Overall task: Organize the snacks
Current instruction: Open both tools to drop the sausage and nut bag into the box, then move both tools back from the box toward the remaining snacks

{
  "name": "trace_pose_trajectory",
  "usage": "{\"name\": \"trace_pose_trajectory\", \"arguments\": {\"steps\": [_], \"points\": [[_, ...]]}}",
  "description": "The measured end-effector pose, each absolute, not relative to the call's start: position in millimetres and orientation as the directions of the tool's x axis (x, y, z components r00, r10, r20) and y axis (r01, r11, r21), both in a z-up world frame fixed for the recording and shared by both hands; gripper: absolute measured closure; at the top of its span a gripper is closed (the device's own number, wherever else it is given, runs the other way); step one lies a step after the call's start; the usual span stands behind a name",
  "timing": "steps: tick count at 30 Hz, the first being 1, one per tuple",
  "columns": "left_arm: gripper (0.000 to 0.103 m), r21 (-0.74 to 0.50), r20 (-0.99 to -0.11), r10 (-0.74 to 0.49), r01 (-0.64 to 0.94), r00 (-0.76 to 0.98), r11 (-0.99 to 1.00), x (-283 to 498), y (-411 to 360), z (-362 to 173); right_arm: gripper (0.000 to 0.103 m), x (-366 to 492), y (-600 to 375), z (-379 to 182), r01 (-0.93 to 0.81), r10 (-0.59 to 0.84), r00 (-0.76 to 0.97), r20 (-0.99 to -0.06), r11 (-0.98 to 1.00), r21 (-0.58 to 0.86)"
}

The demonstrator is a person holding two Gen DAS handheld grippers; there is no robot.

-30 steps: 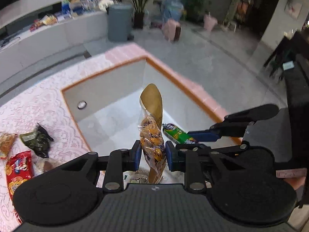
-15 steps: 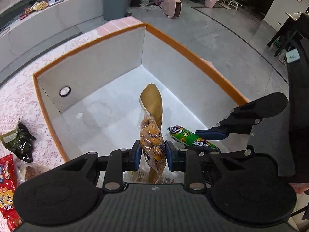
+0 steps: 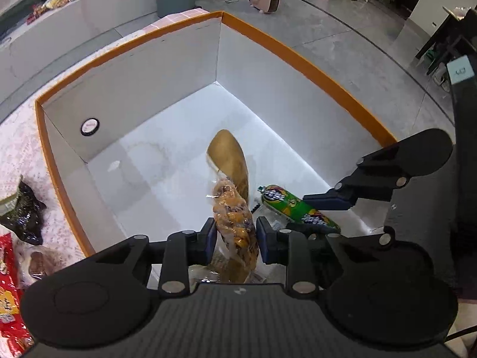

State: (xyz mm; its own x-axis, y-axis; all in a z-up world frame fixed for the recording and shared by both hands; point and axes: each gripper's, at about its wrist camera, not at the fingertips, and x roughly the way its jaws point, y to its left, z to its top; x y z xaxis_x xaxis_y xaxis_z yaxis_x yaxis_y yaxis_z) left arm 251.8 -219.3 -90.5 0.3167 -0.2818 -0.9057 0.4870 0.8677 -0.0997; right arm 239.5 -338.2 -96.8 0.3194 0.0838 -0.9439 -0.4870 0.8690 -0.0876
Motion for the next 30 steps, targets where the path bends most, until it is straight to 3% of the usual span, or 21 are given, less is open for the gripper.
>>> {"name": "trace_pose_trajectory", "arguments": {"steps": [7,10,15,19,24,30], "points": [[0.055,-0.062,-0.896,-0.265,0.491,0.355,0.869,248.7,-215.1,-82.3,0.08,237.6,-335.1,-95.5,-0.499,0.063,0.307,-0.95,0.86,-0.104],[0.048,-0.059,-0.89,-0.273,0.502,0.365,0.863,246.6,-212.9,-71.3,0.056,235.6,-335.0,-90.0,-0.51,0.052,0.301,-0.952,0.852,-0.115],[0.046,-0.05,-0.853,-0.303,0.512,0.425,0.857,231.2,-202.3,-38.5,0.043,225.0,-335.3,-68.4,-0.522,0.041,0.33,-0.943,0.84,-0.146],[0.037,-0.024,-0.765,-0.355,0.526,0.538,0.85,198.8,-179.0,-4.5,0.037,210.3,-338.4,-37.9,-0.471,0.057,0.411,-0.91,0.868,-0.158],[0.036,-0.011,-0.651,-0.37,0.478,0.663,0.878,159.6,-141.3,26.2,0.033,180.2,-337.5,-5.7,-0.366,0.091,0.563,-0.821,0.919,-0.149],[0.035,-0.01,-0.543,-0.332,0.389,0.771,0.921,116.7,-97.6,43.3,0.028,146.1,-324.6,13.2,-0.239,0.15,0.706,-0.693,0.97,-0.033]]}}
